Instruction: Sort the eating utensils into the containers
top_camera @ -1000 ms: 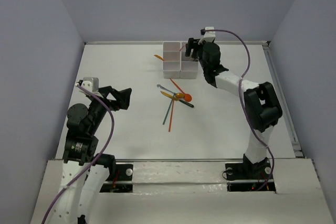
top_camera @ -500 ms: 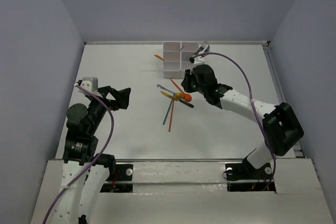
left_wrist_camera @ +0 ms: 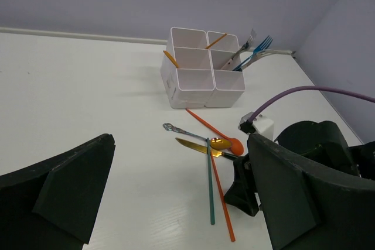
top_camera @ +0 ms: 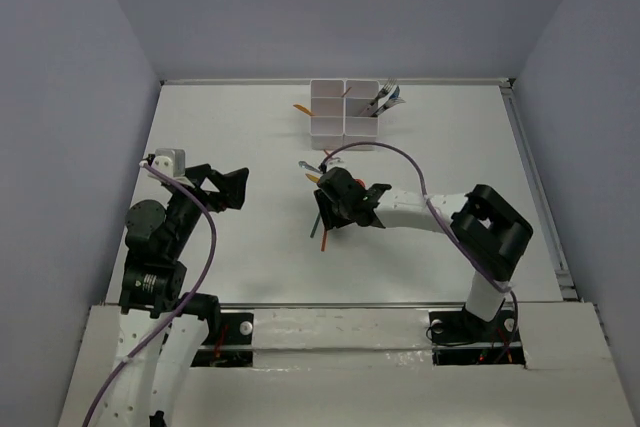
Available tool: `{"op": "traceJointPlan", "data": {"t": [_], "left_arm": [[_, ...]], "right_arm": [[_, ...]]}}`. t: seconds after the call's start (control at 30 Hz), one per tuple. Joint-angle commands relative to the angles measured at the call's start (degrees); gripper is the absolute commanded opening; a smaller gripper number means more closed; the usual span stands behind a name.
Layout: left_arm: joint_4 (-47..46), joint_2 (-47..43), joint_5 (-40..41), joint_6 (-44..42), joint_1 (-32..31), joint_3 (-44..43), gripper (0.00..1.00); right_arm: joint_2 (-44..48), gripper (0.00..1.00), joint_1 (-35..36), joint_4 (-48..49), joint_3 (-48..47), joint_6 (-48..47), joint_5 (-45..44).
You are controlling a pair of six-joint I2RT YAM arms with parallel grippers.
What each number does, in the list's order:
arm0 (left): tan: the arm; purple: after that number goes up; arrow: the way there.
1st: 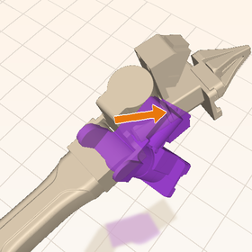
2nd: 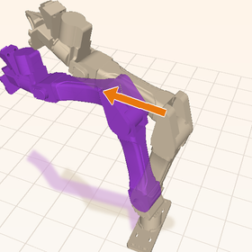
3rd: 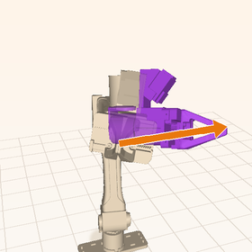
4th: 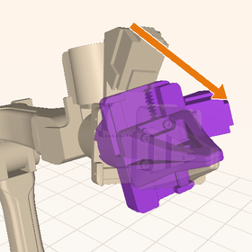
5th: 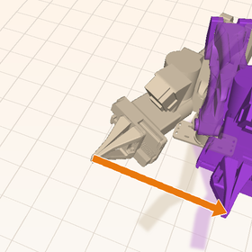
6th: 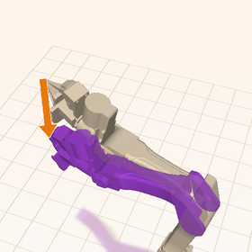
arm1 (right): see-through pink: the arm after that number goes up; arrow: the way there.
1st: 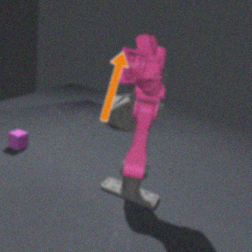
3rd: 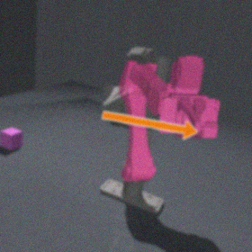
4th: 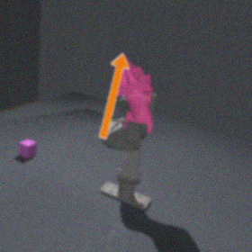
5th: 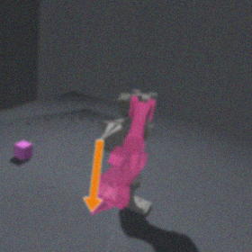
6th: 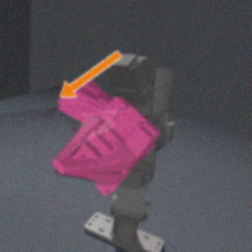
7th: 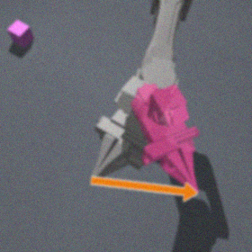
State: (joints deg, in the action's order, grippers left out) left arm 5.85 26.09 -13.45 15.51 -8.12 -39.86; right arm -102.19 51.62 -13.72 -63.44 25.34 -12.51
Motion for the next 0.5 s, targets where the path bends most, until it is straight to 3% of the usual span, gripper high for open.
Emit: {"op": "traceJointPlan", "data": {"t": [0.0,0.47], "left_arm": [[-2.3,-0.8,-0.6,-0.2,0.5,0.1,0.99],[-2.5,-0.9,-1.2,0.0,0.5,0.2,0.99]], "right_arm": [[-1.9,0.52,-0.3,-1.9,-4.0,1.7,-4.6],[-4.2,0.40,0.2,-1.1,-5.9,3.6,-7.3]]}}
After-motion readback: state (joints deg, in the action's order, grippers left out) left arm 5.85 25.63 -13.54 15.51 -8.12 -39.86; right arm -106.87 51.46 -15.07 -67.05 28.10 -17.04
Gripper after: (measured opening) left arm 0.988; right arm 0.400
